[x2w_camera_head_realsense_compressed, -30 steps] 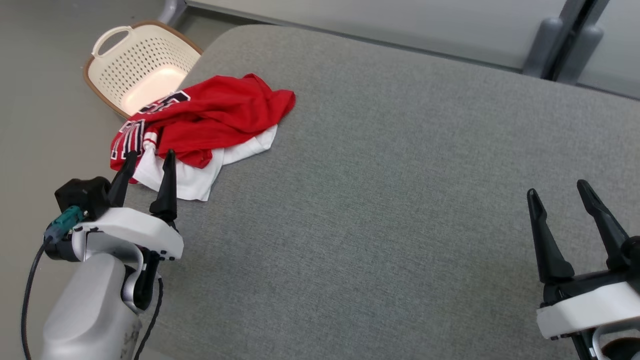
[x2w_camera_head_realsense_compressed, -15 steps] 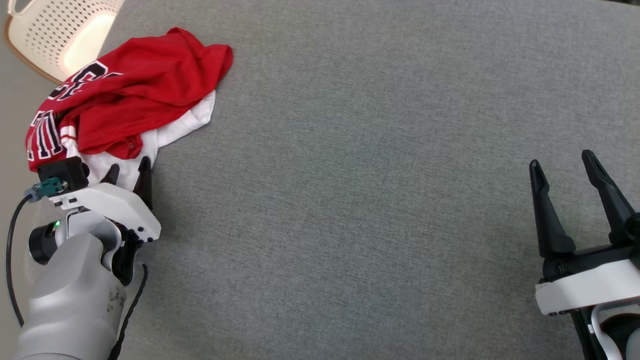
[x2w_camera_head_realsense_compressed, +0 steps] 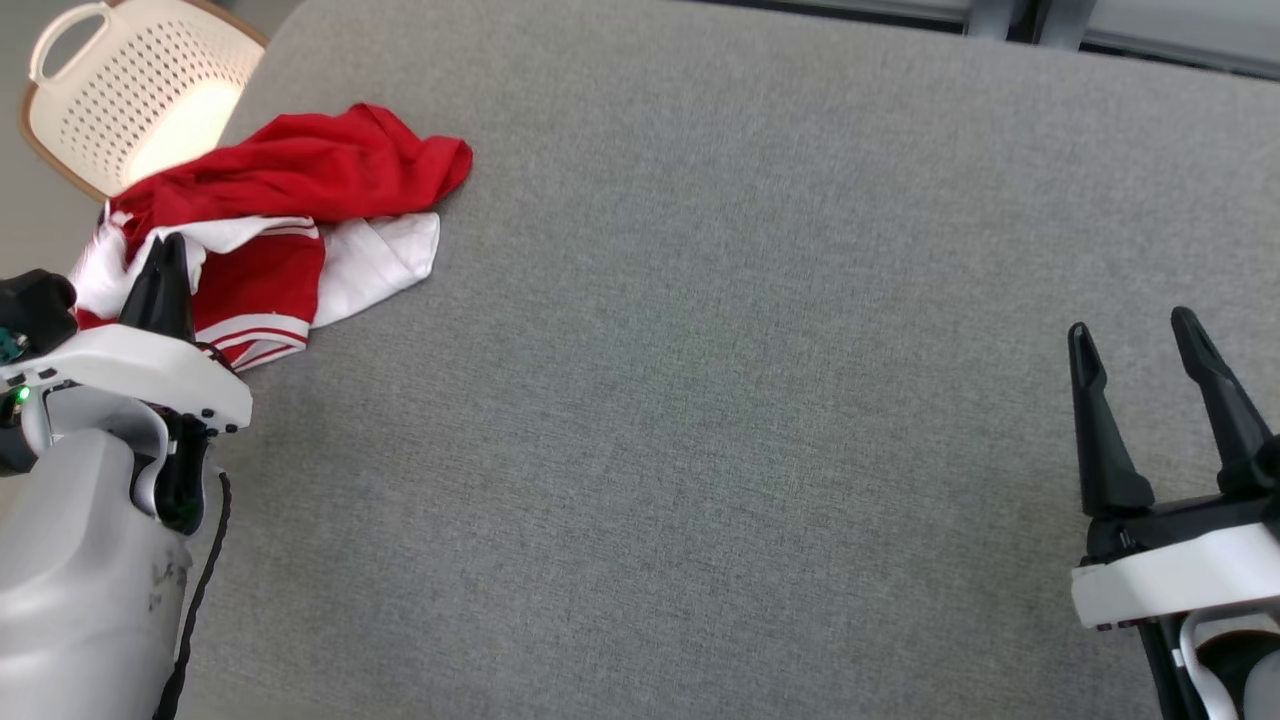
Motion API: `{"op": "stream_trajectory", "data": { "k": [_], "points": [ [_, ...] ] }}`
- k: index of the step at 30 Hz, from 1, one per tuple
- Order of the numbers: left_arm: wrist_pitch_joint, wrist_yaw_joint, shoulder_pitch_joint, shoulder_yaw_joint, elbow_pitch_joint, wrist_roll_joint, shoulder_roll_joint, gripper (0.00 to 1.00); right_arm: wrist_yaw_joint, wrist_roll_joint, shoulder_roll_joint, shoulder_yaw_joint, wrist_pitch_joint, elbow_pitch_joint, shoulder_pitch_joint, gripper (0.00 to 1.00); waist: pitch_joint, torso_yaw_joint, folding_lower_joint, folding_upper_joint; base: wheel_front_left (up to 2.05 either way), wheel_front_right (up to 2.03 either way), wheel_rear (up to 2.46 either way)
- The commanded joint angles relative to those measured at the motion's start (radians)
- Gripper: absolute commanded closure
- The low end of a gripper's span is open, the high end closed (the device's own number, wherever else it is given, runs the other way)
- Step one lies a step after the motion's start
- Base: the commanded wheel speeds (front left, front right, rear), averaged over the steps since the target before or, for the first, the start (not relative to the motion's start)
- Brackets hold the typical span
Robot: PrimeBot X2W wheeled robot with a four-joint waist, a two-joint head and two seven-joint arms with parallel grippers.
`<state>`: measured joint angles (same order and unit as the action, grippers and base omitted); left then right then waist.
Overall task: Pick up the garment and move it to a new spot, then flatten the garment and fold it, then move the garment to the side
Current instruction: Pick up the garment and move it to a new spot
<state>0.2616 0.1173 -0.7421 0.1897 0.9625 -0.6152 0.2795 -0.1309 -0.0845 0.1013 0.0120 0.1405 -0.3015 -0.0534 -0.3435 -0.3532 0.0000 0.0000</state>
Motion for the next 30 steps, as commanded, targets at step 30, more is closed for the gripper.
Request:
{"op": "stream_trajectory", "data": {
  "k": [30],
  "points": [
    [-0.18,-0.061,0.553,0.115,-1.039,0.261,-0.085,1.0,0.0,-0.06,-0.048,-0.031,-0.079,0.046,0.107,0.0,0.245,0.332,0.0,0.0,0.0,0.0,0.0]
  ]
}}
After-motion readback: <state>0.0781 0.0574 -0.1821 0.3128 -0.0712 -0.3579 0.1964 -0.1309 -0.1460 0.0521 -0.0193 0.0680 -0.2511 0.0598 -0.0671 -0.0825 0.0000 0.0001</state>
